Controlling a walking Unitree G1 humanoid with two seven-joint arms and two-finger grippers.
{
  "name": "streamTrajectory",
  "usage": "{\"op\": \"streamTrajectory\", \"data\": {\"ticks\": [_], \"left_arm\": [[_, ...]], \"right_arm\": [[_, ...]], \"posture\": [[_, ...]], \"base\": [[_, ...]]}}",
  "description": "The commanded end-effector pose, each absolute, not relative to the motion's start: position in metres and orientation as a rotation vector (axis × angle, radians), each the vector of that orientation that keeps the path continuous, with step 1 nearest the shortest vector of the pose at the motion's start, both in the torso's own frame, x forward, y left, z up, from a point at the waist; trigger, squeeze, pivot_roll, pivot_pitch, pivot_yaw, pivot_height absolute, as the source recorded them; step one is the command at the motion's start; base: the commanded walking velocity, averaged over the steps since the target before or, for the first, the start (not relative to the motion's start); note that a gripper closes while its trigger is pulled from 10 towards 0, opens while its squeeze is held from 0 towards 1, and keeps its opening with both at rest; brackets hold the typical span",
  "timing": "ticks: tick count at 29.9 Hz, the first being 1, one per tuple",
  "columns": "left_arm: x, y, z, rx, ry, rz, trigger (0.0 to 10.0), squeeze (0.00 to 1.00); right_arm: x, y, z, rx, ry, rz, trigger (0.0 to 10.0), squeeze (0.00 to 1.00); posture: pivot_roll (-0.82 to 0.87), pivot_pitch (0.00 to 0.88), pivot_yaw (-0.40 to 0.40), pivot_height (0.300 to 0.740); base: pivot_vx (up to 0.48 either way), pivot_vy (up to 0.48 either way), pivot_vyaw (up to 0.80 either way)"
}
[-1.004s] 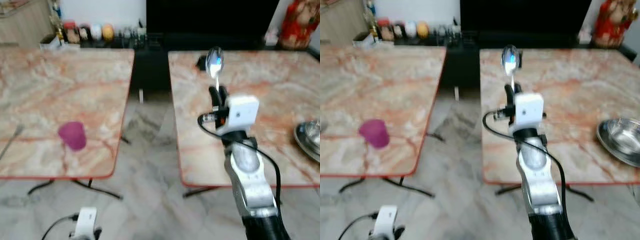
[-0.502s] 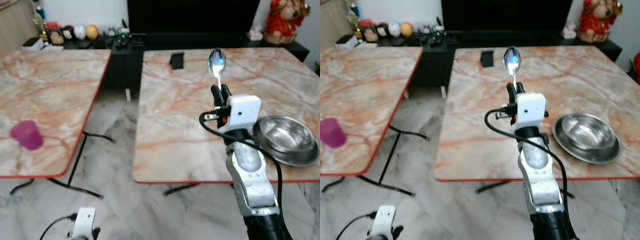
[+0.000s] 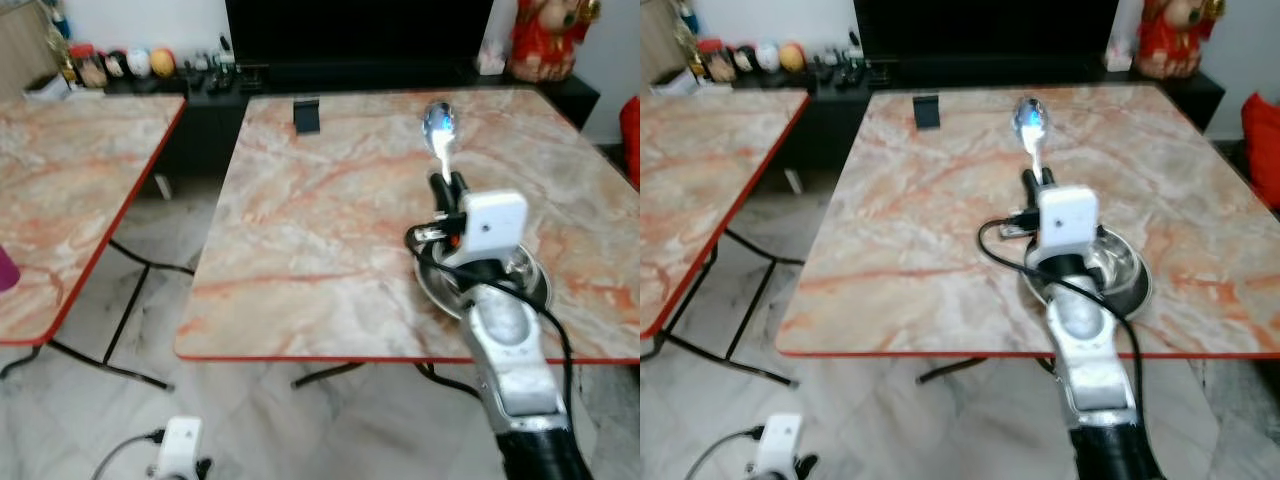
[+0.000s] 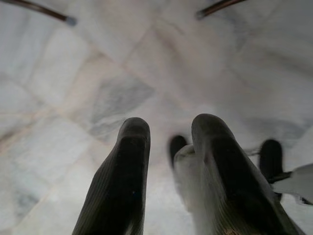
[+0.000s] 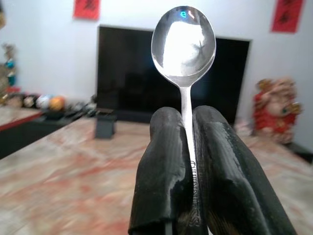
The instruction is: Setting the table
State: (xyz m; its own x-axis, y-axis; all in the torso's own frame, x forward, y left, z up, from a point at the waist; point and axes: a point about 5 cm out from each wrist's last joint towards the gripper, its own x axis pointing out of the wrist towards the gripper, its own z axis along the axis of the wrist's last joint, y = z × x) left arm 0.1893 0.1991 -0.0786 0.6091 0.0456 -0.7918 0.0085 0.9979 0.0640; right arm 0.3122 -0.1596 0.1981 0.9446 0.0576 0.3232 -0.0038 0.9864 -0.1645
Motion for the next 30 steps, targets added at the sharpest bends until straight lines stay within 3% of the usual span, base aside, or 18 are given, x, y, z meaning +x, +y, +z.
{"op": "streamTrajectory", "data": {"ticks": [1, 12, 30], "left_arm": [[0.188, 0.209, -0.078, 0.088, 0.924, 0.034, 10.0, 0.00], [0.192, 0.208, -0.076, 0.093, 0.915, 0.037, 10.0, 0.00], [0.190, 0.213, -0.076, 0.087, 0.920, 0.045, 10.0, 0.00]], "right_arm": [[0.313, -0.153, 0.202, -0.157, -0.347, 0.052, 10.0, 0.00], [0.313, -0.165, 0.202, -0.188, -0.323, 0.016, 10.0, 0.00], [0.319, -0.180, 0.192, -0.185, -0.226, -0.035, 10.0, 0.00]], "posture": [[-0.12, 0.000, 0.031, 0.736], [-0.12, 0.000, 0.032, 0.736], [-0.11, 0.000, 0.028, 0.736]], "base": [[0.000, -0.368, 0.00], [0.000, -0.360, 0.00], [0.000, 0.000, 0.00]]}}
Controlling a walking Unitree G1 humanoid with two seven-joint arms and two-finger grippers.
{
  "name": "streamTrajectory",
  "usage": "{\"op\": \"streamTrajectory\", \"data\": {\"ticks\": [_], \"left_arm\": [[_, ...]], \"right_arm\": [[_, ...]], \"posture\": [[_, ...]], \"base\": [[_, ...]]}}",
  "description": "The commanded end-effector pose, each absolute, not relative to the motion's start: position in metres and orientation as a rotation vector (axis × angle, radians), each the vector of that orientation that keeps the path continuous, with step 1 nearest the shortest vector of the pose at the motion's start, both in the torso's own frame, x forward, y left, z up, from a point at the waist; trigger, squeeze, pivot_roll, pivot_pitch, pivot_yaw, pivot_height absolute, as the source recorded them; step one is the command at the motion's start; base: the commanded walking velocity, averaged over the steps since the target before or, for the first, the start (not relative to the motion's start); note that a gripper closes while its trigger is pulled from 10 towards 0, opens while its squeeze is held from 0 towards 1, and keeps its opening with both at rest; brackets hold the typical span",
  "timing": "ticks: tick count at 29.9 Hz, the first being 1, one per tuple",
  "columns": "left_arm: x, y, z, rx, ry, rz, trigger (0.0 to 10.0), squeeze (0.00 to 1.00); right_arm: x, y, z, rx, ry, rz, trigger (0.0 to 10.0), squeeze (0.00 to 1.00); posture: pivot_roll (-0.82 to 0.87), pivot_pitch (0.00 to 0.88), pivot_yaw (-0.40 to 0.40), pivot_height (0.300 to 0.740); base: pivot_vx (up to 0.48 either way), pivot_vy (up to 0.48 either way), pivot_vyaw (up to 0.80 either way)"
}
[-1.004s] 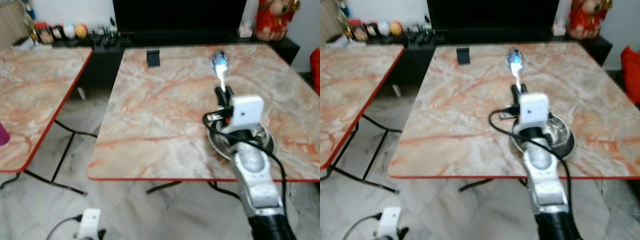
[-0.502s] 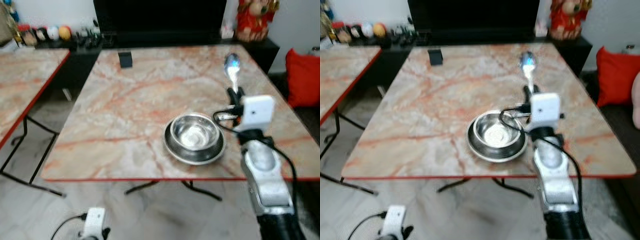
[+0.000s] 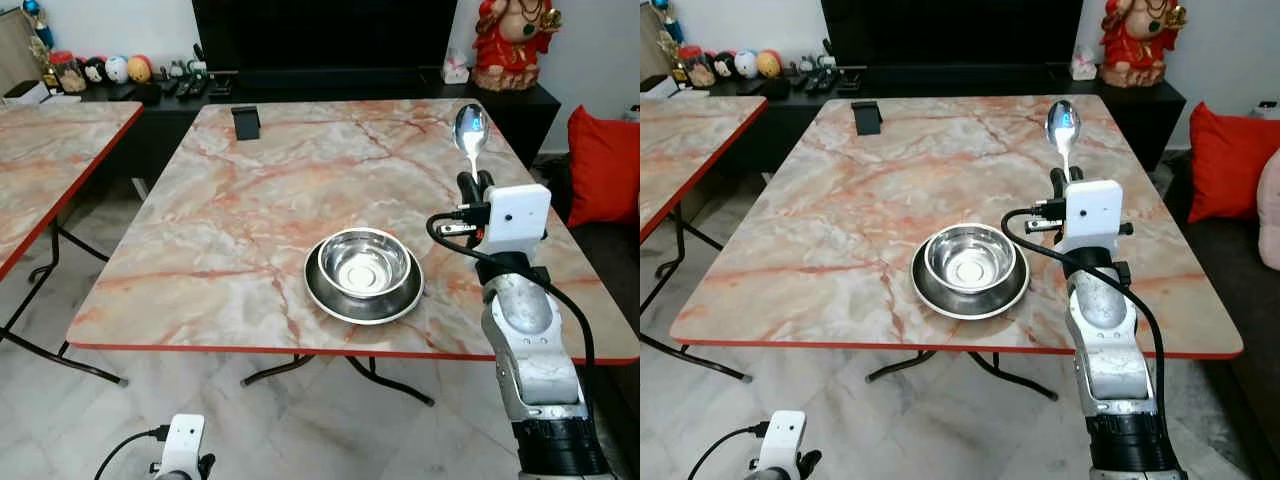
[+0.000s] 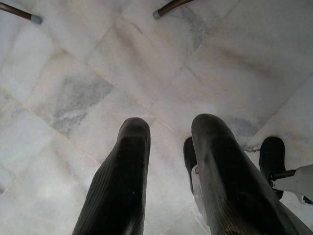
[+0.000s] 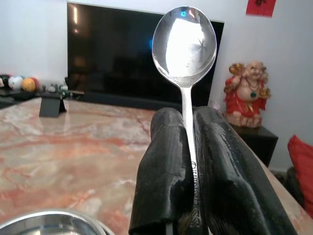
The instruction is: Setting the table
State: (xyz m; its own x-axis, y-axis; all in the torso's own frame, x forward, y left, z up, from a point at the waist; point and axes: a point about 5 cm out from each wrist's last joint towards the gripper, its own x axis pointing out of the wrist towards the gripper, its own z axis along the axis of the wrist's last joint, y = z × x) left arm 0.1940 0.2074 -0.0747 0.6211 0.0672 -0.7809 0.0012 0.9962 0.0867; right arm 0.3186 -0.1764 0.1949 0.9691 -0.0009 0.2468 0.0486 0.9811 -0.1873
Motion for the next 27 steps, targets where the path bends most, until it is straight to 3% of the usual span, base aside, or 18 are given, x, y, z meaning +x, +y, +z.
{"op": "streamTrajectory", "data": {"ticks": [1, 4, 10, 27], "left_arm": [[0.190, 0.213, -0.076, 0.087, 0.921, 0.043, 10.0, 0.00], [0.190, 0.213, -0.076, 0.087, 0.922, 0.042, 10.0, 0.00], [0.189, 0.214, -0.076, 0.091, 0.926, 0.035, 10.0, 0.00], [0.185, 0.215, -0.078, 0.094, 0.937, 0.035, 10.0, 0.00]], "right_arm": [[0.321, -0.185, 0.183, -0.167, -0.164, -0.052, 10.0, 0.00], [0.322, -0.187, 0.180, -0.161, -0.138, -0.055, 10.0, 0.00], [0.332, -0.204, 0.155, -0.095, 0.092, -0.018, 10.0, 0.00], [0.341, -0.213, 0.126, -0.113, 0.277, 0.085, 10.0, 0.00]], "posture": [[-0.11, 0.000, 0.028, 0.736], [-0.11, 0.000, 0.028, 0.736], [-0.11, 0.000, 0.029, 0.736], [-0.10, 0.000, 0.025, 0.736]], "base": [[0.000, 0.000, 0.00], [0.000, 0.000, 0.00], [0.000, 0.000, 0.00], [0.000, 0.000, 0.00]]}}
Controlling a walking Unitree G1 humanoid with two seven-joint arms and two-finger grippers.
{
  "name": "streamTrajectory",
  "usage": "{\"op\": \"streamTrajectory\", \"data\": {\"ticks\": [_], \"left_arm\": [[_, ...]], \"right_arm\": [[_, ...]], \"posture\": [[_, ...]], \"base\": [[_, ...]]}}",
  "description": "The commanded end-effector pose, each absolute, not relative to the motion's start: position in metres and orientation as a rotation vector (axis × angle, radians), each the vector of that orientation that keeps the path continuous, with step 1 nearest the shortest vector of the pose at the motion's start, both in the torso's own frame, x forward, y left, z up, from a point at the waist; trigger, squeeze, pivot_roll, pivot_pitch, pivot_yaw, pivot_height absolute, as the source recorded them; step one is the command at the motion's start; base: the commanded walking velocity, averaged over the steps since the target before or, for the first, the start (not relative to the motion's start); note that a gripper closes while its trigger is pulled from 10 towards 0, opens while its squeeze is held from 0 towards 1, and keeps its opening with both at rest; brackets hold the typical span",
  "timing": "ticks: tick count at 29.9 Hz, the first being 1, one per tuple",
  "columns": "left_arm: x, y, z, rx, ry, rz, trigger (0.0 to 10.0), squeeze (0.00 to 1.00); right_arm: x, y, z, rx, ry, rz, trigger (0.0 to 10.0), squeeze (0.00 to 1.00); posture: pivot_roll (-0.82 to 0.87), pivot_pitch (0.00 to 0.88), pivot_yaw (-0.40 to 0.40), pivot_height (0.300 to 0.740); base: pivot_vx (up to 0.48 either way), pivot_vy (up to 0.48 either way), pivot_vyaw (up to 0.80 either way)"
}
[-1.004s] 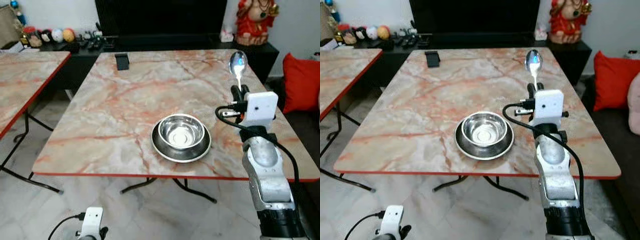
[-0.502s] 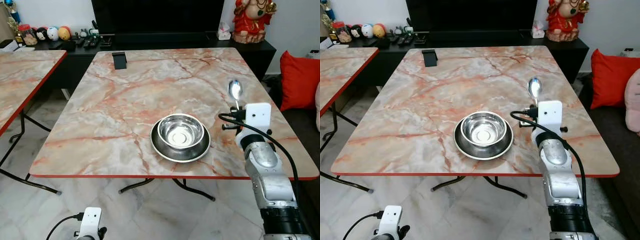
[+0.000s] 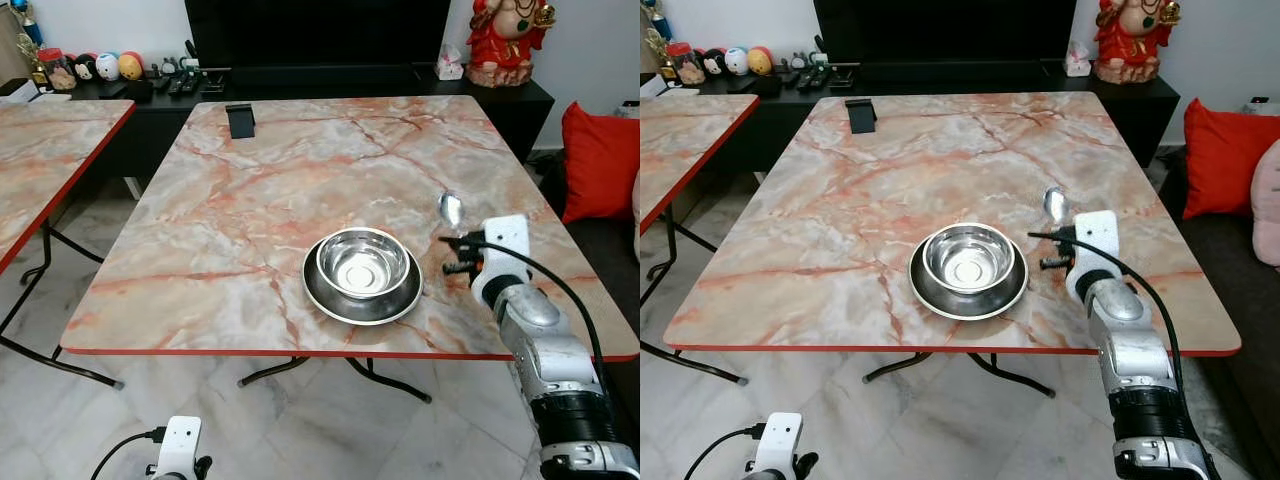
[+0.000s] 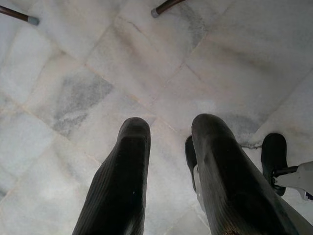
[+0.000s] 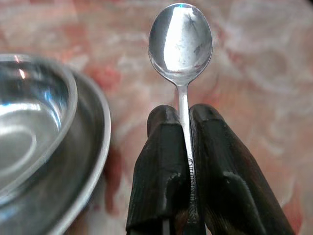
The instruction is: Setting the table
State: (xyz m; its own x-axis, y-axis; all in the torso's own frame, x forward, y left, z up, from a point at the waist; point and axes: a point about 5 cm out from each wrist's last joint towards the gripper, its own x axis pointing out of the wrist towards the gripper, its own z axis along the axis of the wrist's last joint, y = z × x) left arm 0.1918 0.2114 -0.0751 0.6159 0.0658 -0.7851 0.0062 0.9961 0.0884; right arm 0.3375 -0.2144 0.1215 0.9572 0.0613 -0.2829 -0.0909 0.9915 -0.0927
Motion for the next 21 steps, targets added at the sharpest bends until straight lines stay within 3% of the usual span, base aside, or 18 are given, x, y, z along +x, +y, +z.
{"op": "streamTrajectory", "data": {"ticks": [1, 21], "left_arm": [[0.185, 0.215, -0.078, 0.094, 0.937, 0.035, 10.0, 0.00], [0.185, 0.212, -0.078, 0.093, 0.933, 0.032, 10.0, 0.00]], "right_arm": [[0.341, -0.213, 0.126, -0.113, 0.277, 0.085, 10.0, 0.00], [0.349, -0.201, 0.094, 0.020, 0.365, 0.031, 10.0, 0.00]], "posture": [[-0.10, 0.000, 0.025, 0.736], [-0.08, 0.000, 0.013, 0.736]], "base": [[0.000, 0.000, 0.00], [0.000, 0.000, 0.00]]}}
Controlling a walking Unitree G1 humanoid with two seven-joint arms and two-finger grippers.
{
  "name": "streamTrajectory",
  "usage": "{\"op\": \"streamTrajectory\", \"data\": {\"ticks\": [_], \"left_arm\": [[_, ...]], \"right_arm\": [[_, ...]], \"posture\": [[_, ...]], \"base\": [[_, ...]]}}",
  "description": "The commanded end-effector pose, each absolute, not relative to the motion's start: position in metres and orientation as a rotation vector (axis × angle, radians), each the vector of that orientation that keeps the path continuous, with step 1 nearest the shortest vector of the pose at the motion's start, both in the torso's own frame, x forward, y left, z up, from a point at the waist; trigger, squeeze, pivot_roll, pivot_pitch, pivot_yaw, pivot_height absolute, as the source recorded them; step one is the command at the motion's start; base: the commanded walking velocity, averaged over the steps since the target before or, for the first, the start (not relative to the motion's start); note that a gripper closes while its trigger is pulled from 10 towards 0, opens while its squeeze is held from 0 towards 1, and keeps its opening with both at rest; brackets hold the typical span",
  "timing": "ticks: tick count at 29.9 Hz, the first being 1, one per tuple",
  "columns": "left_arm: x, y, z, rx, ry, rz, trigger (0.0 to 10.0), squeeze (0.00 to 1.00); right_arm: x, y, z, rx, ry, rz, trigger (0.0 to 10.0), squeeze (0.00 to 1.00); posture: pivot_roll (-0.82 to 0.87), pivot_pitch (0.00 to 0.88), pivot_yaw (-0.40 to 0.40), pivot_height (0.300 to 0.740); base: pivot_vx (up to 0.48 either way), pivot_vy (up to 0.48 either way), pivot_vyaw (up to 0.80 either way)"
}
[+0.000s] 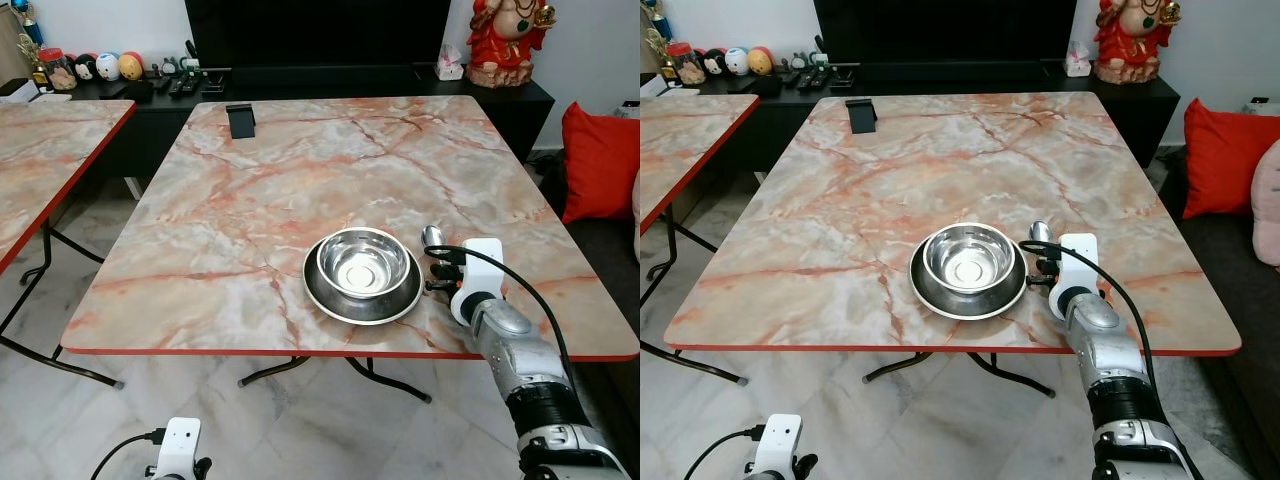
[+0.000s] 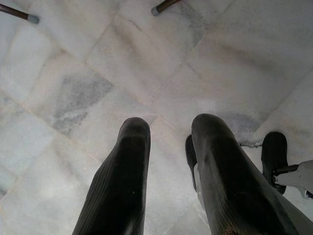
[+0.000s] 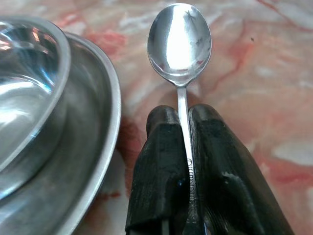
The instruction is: Setting the table
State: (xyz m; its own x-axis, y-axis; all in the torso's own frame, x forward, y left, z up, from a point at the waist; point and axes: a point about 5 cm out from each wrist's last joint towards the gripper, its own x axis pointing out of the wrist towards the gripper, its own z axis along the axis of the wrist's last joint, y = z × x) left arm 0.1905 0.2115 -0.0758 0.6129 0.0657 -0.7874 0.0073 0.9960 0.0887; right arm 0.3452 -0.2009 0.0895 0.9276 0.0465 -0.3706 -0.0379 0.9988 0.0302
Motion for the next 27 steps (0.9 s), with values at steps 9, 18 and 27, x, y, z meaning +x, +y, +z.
{"op": "streamTrajectory", "data": {"ticks": [9, 18, 27], "left_arm": [[0.1836, 0.2139, -0.0790, 0.094, 0.938, 0.036, 10.0, 0.00], [0.1849, 0.2139, -0.0783, 0.093, 0.933, 0.038, 10.0, 0.00], [0.1851, 0.2141, -0.0782, 0.097, 0.934, 0.036, 10.0, 0.00]], "right_arm": [[0.3516, -0.2077, 0.0914, 0.012, 0.364, -0.015, 10.0, 0.00], [0.3535, -0.2025, 0.0881, 0.024, 0.368, -0.010, 10.0, 0.00], [0.3542, -0.2003, 0.0858, 0.022, 0.370, 0.005, 10.0, 0.00]], "posture": [[-0.08, 0.000, 0.013, 0.736], [-0.07, 0.000, 0.013, 0.736], [-0.07, 0.000, 0.013, 0.736]], "base": [[0.000, 0.000, 0.00], [0.000, 0.000, 0.00], [0.000, 0.000, 0.00]]}}
